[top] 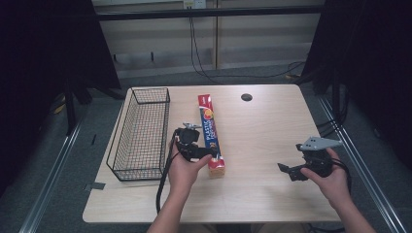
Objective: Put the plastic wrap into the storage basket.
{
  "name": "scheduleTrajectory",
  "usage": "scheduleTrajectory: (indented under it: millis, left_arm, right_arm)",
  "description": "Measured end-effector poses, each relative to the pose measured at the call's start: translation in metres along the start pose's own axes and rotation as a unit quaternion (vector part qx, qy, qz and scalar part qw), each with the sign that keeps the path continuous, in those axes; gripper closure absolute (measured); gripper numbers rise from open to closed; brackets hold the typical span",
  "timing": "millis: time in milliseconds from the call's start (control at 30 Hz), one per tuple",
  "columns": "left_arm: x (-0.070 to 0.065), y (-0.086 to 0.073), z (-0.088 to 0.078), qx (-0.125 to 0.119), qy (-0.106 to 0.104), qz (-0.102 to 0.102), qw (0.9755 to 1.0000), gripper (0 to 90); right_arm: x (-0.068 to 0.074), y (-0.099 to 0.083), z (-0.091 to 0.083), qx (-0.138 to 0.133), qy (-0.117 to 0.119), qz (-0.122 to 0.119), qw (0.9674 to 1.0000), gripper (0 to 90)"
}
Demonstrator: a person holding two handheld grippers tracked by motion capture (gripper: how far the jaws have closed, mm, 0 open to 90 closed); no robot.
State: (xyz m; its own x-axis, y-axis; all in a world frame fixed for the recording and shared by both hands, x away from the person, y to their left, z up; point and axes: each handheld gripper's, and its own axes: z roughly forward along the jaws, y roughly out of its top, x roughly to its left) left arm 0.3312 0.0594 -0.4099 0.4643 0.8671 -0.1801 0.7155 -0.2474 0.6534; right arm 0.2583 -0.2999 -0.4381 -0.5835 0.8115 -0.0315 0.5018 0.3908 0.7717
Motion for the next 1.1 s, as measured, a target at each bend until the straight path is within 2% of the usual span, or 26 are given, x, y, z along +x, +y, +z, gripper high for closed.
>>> scheduleTrajectory:
  millis: [33,233,300,333,433,467,600,700,933,1100]
  left_arm:
    - [0.0,0.002,0.001,0.005,0.0,0.005,1.0,7.0]
    - [0.0,0.011,0.011,0.013,0.002,-0.011,0.9999,7.1]
    - [0.001,0.013,0.015,0.016,0.006,-0.009,0.9998,7.1]
    - [0.001,0.014,0.016,0.011,0.004,-0.016,0.9998,7.2]
    - [0.001,0.017,0.02,0.011,0.008,-0.02,0.9997,7.4]
    - [0.001,0.019,0.021,0.014,0.009,-0.016,0.9997,7.4]
    - [0.001,0.022,0.026,0.017,0.008,-0.018,0.9997,7.4]
    - [0.001,0.028,0.031,0.019,0.002,-0.026,0.9995,7.4]
    - [0.003,0.034,0.042,0.024,0.004,-0.04,0.9989,7.4]
    - [0.003,0.034,0.048,0.035,0.01,-0.036,0.9987,7.4]
  right_arm:
    - [0.0,0.0,0.001,-0.001,0.001,0.001,1.0,2.1]
    - [0.001,0.002,0.002,-0.002,0.004,-0.002,1.0,2.1]
    - [0.001,0.002,0.002,-0.002,0.004,-0.002,1.0,2.1]
    - [0.001,0.002,0.002,-0.003,0.004,-0.003,1.0,2.1]
    - [0.001,0.002,0.003,-0.002,0.004,-0.003,1.0,2.1]
    - [0.001,0.002,0.003,-0.003,0.006,-0.003,1.0,2.1]
    - [0.001,0.002,0.004,-0.002,0.007,-0.005,1.0,2.0]
    - [0.002,0.002,0.004,-0.004,0.005,-0.004,1.0,2.0]
    - [0.0,0.002,0.003,-0.003,0.004,0.001,1.0,2.0]
    - [0.0,0.002,0.004,-0.005,0.005,0.001,1.0,2.0]
